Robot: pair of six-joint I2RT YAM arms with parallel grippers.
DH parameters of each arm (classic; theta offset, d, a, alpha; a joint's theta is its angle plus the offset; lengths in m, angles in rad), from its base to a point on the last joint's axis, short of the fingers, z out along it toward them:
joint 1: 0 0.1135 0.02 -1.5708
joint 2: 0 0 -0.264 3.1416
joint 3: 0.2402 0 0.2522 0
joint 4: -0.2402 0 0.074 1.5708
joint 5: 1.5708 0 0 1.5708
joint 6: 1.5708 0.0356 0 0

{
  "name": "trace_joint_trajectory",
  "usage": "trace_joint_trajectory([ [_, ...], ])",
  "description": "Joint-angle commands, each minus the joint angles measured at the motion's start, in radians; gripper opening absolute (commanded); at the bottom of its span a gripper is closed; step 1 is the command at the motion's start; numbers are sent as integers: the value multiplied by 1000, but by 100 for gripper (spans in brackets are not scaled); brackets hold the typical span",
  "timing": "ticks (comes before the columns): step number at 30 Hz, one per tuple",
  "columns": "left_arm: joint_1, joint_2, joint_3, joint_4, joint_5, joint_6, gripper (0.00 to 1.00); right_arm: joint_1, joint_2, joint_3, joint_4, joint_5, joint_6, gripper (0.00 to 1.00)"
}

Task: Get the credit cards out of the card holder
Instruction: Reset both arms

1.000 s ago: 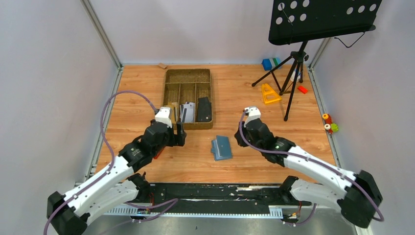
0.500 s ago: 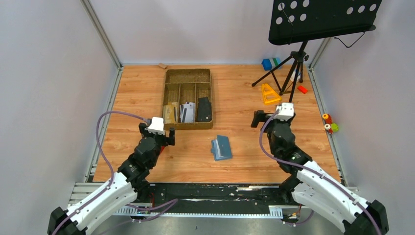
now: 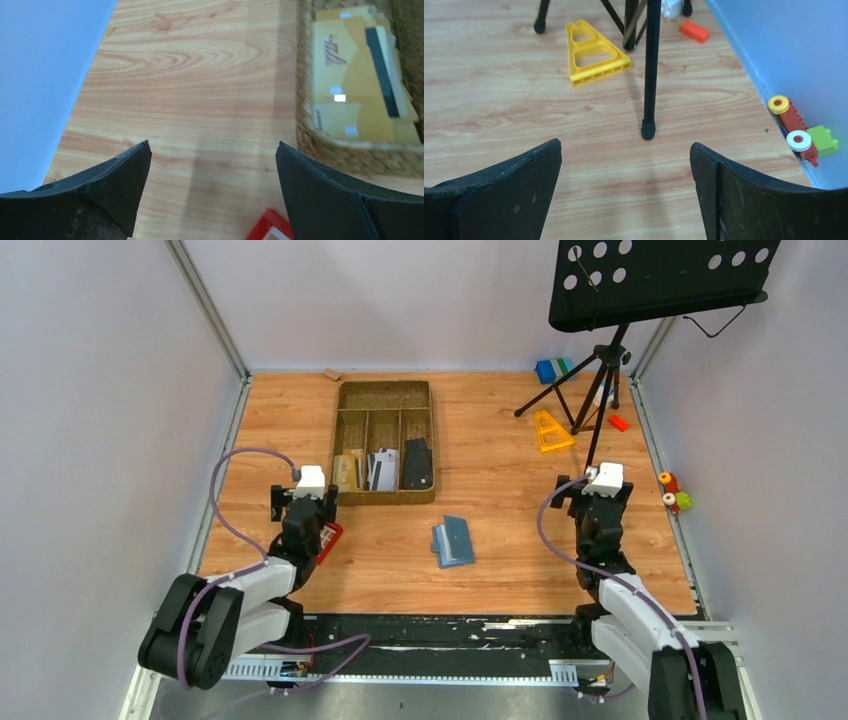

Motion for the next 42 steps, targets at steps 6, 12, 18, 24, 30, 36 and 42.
trace_joint_trajectory([
  [6, 216, 217, -23, 528, 256, -46, 100, -58, 301, -39, 428, -121, -68, 98],
  [12, 218, 263, 49, 425, 274, -41, 100, -78, 563, -17, 655, -126, -81, 96],
  [18, 219, 273, 39, 454, 272, -44, 100, -102, 577, 38, 544, -149, -62, 100],
  [24, 218, 274, 41, 455, 280, -36, 100, -101, 567, 40, 529, -148, -59, 100],
  [30, 217, 275, 48, 445, 300, -32, 100, -102, 568, 43, 524, -153, -61, 100],
  [36, 218, 275, 47, 444, 301, -32, 100, -102, 569, 43, 524, -153, -61, 100],
  [42, 218, 274, 47, 444, 301, -30, 100, -102, 568, 43, 524, -152, -61, 100],
])
